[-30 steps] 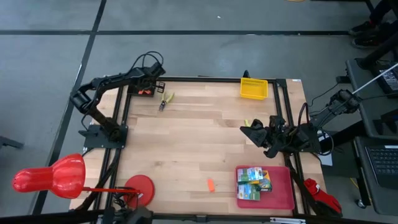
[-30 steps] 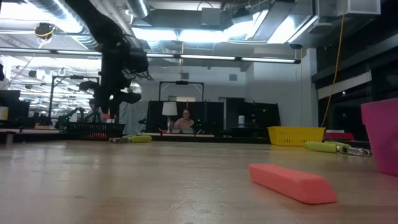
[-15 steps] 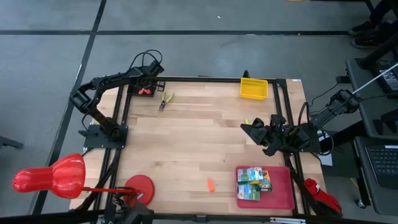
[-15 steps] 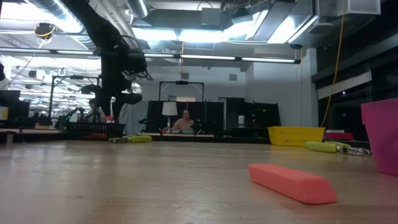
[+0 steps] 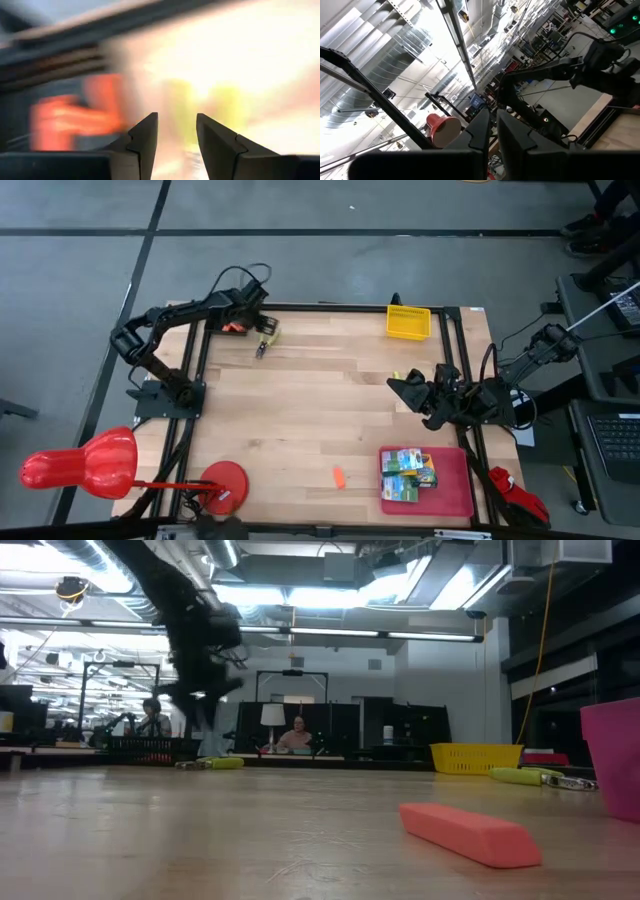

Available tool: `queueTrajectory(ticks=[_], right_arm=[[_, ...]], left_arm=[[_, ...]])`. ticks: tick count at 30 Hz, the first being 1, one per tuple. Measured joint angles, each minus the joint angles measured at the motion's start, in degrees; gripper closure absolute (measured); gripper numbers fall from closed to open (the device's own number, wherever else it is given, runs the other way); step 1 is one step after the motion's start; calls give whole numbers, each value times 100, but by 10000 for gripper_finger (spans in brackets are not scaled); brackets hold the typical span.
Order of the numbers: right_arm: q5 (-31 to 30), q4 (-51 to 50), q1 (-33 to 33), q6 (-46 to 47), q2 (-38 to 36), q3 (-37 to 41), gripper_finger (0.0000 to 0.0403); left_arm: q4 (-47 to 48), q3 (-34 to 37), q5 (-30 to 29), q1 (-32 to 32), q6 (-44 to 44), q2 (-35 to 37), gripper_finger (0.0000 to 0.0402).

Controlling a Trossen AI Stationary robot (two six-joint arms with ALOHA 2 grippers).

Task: Pick & Place School Supplies
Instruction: Put the orange eraser into the black bin

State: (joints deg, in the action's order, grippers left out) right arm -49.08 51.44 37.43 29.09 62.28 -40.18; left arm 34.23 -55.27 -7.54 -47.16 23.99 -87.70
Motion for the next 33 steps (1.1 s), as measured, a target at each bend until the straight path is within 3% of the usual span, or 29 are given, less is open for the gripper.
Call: queueTrajectory(ticks=[2,6,8,11,16,18,24,29,33], right_arm=[[3,0,0,-2,0,0,364],[44,0,-2,-31,0,0,364],[44,0,-1,-42,0,0,364],[46,0,-2,-43,0,0,364],[125,3,-2,-29,-2,0,364],[223,-1,0,29,0,0,364],[516,-7,25,140,0,0,364],[665,-4,105,196,7,-34,364],[669,2,228,196,32,-44,364]], left_arm=[[-267,0,1022,346,-196,32,274],[-998,-2,3955,1508,-612,61,280],[-1348,-22,4758,2370,-674,61,283],[-1573,-132,4234,3698,-866,61,290],[-2087,-210,1651,5352,-1266,-1,302],[-2487,-218,1001,5700,-1277,-23,305],[-2692,-212,713,6293,-2384,-178,305],[-2871,-205,390,6554,-3516,-432,282],[-3496,-210,431,6597,-3764,-801,260]])
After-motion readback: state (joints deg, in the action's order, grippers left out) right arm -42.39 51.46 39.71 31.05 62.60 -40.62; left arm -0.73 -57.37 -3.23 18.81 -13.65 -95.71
